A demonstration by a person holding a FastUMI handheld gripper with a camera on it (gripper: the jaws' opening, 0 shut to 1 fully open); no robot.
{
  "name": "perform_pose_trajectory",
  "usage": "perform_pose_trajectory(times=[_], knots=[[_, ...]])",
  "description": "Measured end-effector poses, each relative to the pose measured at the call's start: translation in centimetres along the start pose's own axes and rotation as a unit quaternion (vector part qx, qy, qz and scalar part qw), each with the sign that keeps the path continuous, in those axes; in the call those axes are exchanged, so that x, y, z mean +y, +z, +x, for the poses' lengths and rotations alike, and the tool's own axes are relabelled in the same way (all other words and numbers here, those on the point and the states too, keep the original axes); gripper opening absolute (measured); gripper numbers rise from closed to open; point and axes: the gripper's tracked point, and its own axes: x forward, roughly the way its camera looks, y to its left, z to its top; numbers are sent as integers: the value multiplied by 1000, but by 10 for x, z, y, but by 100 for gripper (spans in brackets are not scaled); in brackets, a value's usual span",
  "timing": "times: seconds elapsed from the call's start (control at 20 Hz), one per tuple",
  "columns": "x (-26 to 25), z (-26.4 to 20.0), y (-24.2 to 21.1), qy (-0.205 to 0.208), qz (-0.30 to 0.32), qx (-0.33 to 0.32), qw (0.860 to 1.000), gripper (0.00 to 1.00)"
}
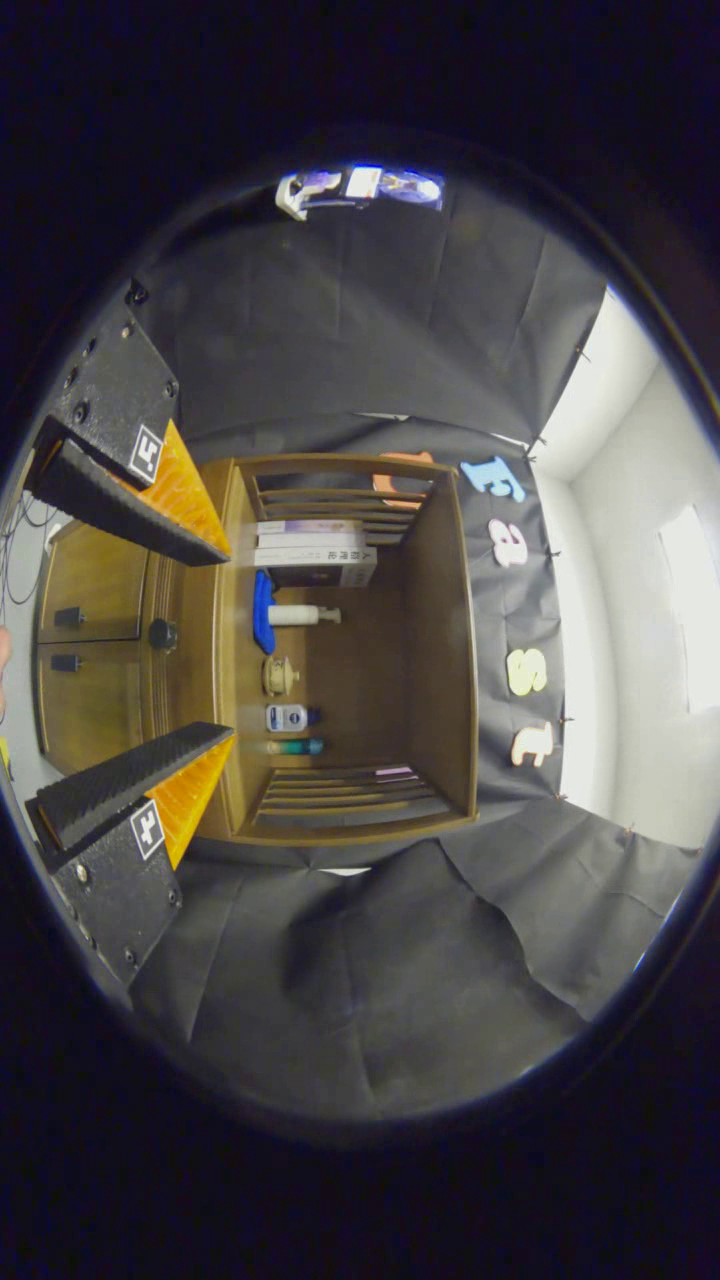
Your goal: Pull open the drawer, take out the items inside it, and place them on the countertop above the cabinet.
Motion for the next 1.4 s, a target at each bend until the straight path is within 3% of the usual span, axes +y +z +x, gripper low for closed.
perform_pose_trajectory(times=[0.65,0.95,1.4], knots=[[4,37,-31,-3,6,29,1000,99],[14,77,-75,-1,30,77,997,99],[6,164,-146,-19,1,122,992,99]])
